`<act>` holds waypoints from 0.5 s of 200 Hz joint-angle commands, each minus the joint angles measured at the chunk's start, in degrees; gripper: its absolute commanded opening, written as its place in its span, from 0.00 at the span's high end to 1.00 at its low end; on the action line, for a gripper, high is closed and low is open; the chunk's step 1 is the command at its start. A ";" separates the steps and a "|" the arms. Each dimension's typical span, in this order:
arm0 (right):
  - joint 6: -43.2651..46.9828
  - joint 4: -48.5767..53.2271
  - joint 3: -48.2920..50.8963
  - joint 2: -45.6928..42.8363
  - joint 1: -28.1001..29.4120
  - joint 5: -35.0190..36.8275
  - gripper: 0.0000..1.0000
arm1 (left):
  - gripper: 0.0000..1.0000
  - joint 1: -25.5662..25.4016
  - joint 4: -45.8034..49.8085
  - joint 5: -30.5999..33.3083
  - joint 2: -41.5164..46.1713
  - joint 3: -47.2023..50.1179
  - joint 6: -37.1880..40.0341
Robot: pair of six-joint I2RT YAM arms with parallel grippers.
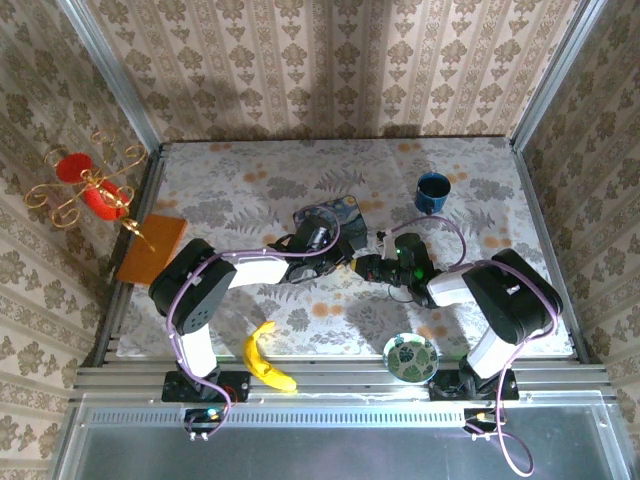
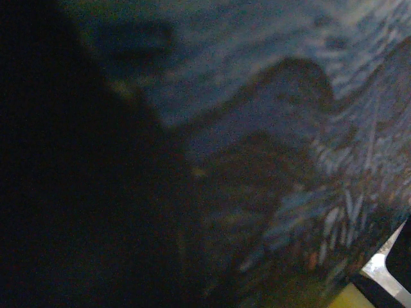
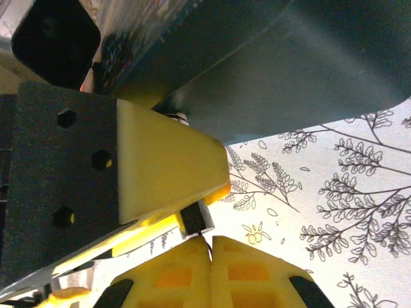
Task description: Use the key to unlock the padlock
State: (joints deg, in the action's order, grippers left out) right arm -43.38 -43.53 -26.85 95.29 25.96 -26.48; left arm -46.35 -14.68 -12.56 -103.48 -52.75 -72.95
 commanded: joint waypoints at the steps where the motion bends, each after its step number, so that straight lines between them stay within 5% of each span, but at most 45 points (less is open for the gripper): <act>1: -7.15 -8.60 0.42 1.88 -0.54 -0.67 1.00 | 1.00 -0.80 -2.85 -3.26 1.88 0.74 -1.74; 100: -38.10 -31.70 1.58 16.46 -3.50 -2.87 1.00 | 1.00 -1.11 -7.48 -3.35 1.39 1.15 -1.59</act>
State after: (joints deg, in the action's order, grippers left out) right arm -69.65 -65.28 -25.26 107.09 23.38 -31.55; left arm -45.76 -17.26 -10.22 -103.48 -51.72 -73.36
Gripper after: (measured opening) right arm 0.046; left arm 0.307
